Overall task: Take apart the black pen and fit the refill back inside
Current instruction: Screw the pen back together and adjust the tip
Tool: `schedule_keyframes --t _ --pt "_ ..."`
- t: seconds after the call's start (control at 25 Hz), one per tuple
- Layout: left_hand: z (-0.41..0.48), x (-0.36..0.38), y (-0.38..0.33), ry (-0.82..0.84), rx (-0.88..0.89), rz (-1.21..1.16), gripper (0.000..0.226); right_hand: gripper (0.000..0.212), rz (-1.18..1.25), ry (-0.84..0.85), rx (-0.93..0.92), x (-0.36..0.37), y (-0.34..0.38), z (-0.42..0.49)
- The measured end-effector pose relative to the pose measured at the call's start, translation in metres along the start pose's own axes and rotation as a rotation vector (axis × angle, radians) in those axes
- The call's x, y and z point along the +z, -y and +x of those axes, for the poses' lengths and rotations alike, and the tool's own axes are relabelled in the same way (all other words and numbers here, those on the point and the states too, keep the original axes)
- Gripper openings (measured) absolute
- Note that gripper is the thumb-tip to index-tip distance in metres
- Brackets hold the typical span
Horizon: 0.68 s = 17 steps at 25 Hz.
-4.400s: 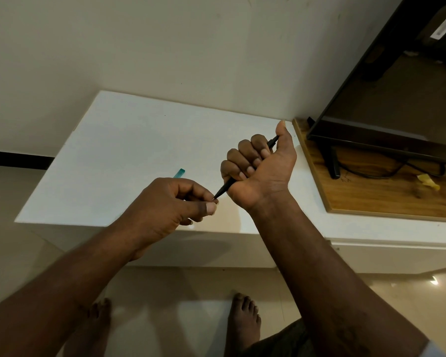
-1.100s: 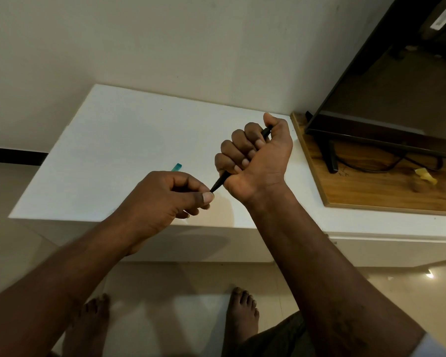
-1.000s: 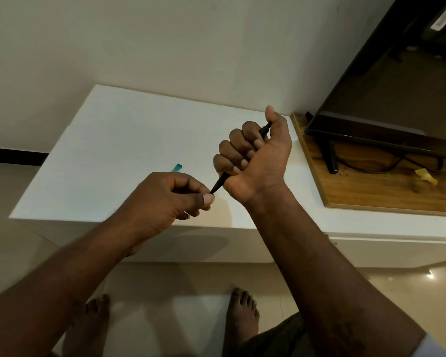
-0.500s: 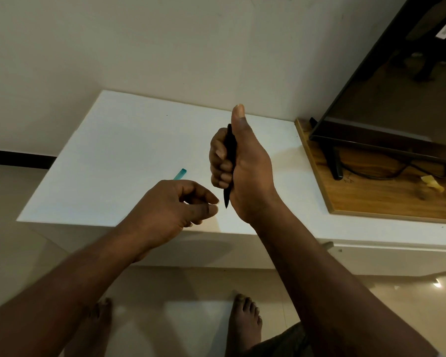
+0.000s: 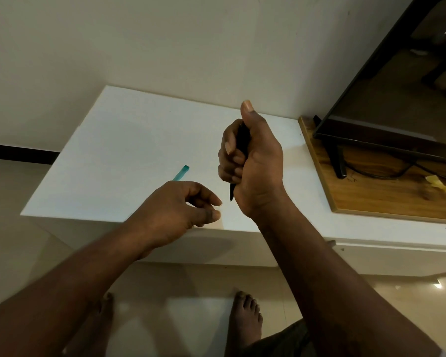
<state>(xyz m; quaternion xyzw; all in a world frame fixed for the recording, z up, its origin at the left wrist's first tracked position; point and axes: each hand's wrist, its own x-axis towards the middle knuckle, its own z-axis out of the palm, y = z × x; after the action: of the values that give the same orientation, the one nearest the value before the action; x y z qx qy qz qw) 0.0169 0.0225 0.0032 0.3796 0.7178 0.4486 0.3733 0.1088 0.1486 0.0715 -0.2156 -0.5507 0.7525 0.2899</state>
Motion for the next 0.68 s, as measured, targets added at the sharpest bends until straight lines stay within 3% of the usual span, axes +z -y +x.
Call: schedule_keyframes --t 0.68 --pt "0.0009 0.0033 -0.0007 -0.027 0.038 0.026 0.012 0.055 0.145 0.046 0.004 0.0053 0.0048 -0.0035"
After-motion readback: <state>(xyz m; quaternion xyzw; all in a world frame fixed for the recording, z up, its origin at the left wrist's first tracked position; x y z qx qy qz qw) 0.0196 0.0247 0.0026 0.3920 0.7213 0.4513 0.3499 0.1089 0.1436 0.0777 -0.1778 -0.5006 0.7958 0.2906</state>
